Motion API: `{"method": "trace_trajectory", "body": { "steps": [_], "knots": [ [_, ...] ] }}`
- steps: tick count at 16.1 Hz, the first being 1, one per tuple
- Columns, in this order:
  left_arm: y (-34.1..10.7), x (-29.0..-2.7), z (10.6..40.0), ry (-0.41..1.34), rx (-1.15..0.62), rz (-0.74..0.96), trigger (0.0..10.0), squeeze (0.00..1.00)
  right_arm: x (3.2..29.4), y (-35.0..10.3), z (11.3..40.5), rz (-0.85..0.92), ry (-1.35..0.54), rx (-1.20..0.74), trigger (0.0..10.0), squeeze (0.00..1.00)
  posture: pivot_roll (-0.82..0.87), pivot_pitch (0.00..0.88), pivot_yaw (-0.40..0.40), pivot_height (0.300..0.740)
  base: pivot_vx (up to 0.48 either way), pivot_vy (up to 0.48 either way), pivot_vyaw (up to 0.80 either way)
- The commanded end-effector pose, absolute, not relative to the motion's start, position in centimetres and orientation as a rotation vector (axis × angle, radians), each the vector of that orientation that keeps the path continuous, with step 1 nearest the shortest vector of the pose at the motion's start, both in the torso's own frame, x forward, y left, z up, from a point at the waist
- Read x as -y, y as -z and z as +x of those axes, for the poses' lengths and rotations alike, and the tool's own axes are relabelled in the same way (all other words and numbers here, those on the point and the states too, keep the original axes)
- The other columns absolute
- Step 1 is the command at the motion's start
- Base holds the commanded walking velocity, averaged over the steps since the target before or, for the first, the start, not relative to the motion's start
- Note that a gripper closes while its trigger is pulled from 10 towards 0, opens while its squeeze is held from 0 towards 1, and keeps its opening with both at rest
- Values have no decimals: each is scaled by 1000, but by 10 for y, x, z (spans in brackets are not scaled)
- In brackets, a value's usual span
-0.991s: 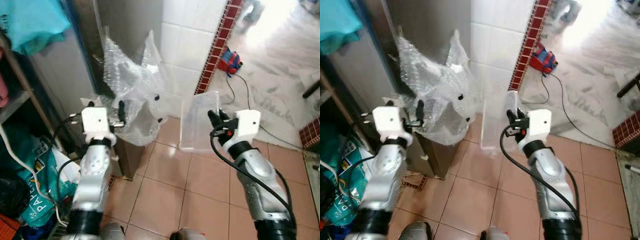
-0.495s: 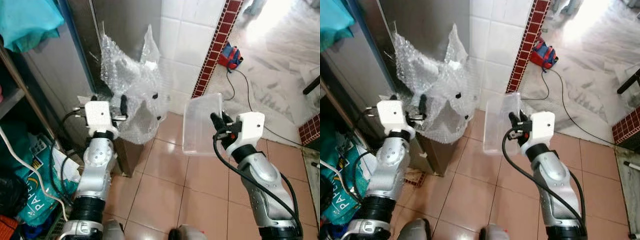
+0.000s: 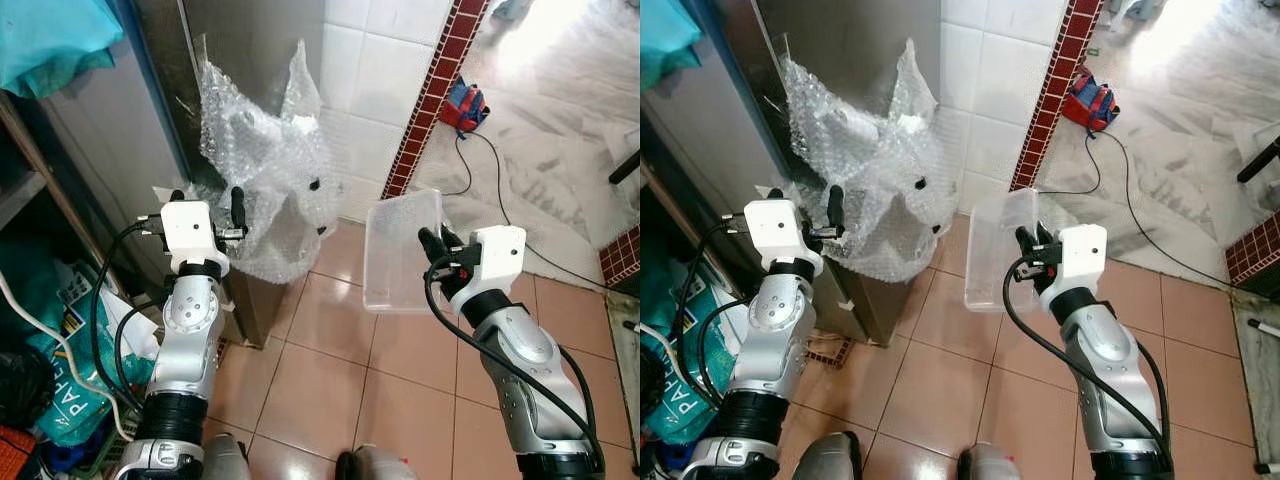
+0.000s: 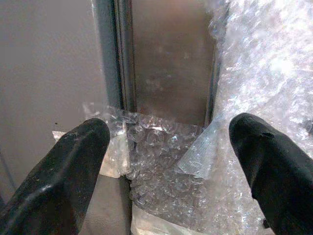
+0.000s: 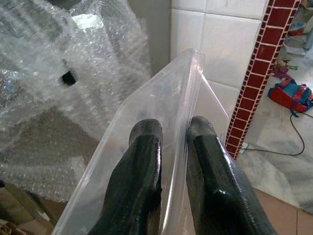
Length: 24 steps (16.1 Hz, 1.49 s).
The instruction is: Restocking fridge
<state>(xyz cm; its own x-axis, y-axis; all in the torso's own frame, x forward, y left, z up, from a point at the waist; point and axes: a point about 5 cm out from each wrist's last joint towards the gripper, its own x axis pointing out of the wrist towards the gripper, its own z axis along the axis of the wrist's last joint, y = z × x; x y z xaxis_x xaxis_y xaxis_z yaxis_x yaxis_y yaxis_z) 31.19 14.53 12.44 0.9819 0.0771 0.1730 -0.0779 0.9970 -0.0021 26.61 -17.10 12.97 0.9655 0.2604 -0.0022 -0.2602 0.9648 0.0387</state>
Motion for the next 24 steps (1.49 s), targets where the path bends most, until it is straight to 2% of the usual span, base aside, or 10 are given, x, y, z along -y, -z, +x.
{"method": "trace_trajectory", "body": {
  "steps": [1, 6, 8, 10, 15, 21, 24],
  "knots": [
    [-125, -147, 317, -84, 178, 5, 10000, 0, 173, -134, 264, 26, -266, 0, 10000, 0, -74, 138, -67, 740, 0, 0, 0],
    [-127, -143, 330, -68, 165, 8, 10000, 0, 173, -136, 267, 17, -274, 3, 10000, 0, -79, 118, -78, 740, 0, 0, 0],
    [-117, -134, 337, -28, 78, 12, 10000, 0, 173, -139, 270, 17, -274, 7, 10000, 0, -70, 116, -88, 740, 0, 0, 0],
    [-116, -122, 340, 25, 67, -13, 10000, 0, 170, -138, 271, 17, -286, 6, 10000, 0, -68, 113, -92, 740, 0, 0, 0],
    [-110, -118, 344, 80, 36, -18, 10000, 0, 169, -137, 271, 18, -285, 5, 10000, 0, -68, 112, -84, 740, 0, 0, 0],
    [-104, -60, 332, 469, 4, -5, 10000, 0, 172, -133, 268, 2, -199, 6, 10000, 0, -58, 96, -67, 740, 0, 0, 0],
    [-101, -48, 324, 561, 6, 13, 10000, 0, 183, -126, 267, -19, -81, -11, 10000, 0, -50, 94, -49, 740, 0, 0, -473]
  ]
}}
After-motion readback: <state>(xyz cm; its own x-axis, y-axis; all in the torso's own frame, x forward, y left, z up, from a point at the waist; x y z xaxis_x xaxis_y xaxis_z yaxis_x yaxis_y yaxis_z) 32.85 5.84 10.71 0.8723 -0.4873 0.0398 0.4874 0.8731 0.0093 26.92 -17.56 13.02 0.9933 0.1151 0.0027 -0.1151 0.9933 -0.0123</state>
